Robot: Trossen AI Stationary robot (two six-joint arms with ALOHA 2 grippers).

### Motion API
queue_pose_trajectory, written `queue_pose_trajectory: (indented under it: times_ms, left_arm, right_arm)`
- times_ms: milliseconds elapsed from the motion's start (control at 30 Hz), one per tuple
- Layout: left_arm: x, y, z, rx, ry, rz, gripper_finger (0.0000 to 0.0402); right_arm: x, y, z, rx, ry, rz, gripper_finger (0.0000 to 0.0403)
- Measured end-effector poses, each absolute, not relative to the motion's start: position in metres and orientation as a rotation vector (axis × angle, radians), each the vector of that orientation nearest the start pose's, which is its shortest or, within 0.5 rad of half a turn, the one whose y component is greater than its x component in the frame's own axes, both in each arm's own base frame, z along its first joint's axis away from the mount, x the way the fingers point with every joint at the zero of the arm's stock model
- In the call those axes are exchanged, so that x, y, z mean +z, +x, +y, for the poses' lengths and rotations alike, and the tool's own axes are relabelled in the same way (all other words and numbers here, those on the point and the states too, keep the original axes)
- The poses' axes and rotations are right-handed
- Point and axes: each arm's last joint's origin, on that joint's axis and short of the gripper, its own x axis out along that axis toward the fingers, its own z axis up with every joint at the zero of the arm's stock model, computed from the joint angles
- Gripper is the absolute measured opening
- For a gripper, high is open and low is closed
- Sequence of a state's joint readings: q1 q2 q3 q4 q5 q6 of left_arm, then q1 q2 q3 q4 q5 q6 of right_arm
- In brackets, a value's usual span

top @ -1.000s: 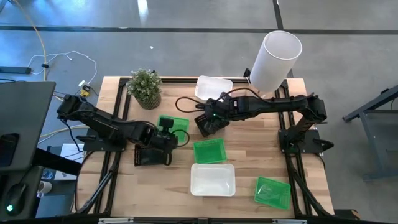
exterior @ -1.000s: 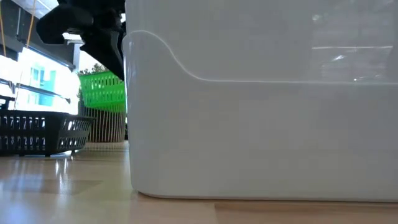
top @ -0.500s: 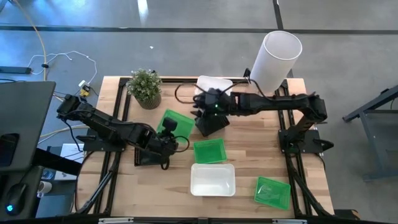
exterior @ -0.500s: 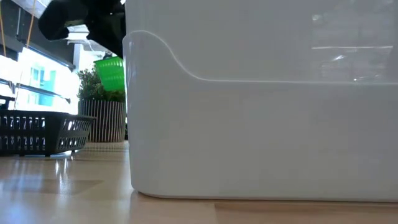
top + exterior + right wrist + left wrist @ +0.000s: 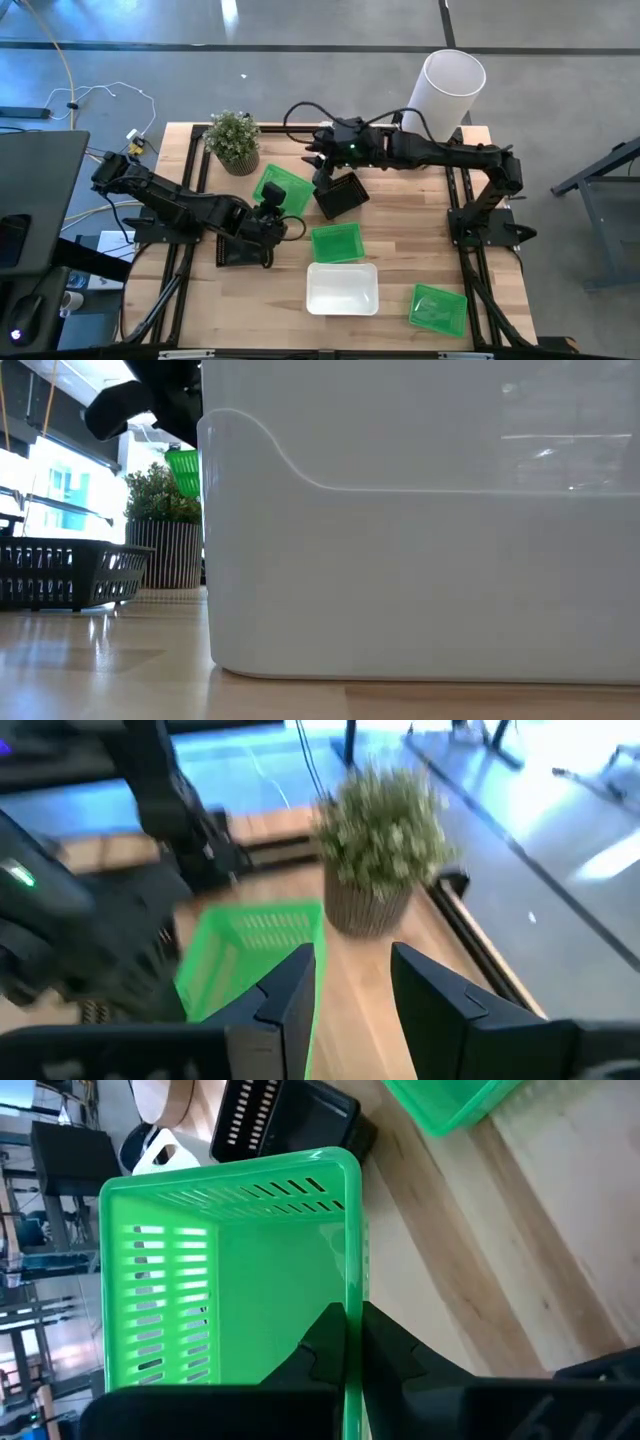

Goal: Stack baskets by color
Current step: Stack the top green bin on the middle green bin

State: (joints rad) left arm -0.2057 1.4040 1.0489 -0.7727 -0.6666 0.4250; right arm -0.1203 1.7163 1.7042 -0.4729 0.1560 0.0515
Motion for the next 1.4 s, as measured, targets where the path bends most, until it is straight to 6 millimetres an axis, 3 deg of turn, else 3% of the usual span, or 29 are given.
queue_pose_trajectory:
  times_ms: [133, 367, 800, 1100, 1233, 1400]
  left_arm:
    - [0.253, 0.264, -0.033, 0.188, 0.879, 1.134, 0.0000]
    - [0.253, 0.264, -0.030, 0.187, 0.887, 1.141, 0.0000]
    - [0.253, 0.263, -0.030, 0.188, 0.890, 1.154, 0.0000]
    - [0.253, 0.263, -0.030, 0.195, 0.884, 1.148, 0.0000]
    - [0.253, 0.263, -0.031, 0.191, 0.882, 1.147, 0.0000]
    - [0.253, 0.264, -0.031, 0.190, 0.879, 1.143, 0.0001]
  right_arm:
    - [0.353, 0.397, -0.052, -0.278, 0.051, 0.578, 0.0119]
    - [0.329, 0.411, -0.052, -0.267, 0.062, 0.651, 0.0119]
    - [0.309, 0.421, -0.052, -0.228, 0.115, 0.705, 0.0119]
    - [0.284, 0.430, -0.053, -0.241, 0.121, 0.781, 0.0118]
    - [0.284, 0.430, -0.054, -0.262, 0.133, 0.781, 0.0093]
    - [0.282, 0.428, -0.054, -0.269, 0.151, 0.805, 0.0019]
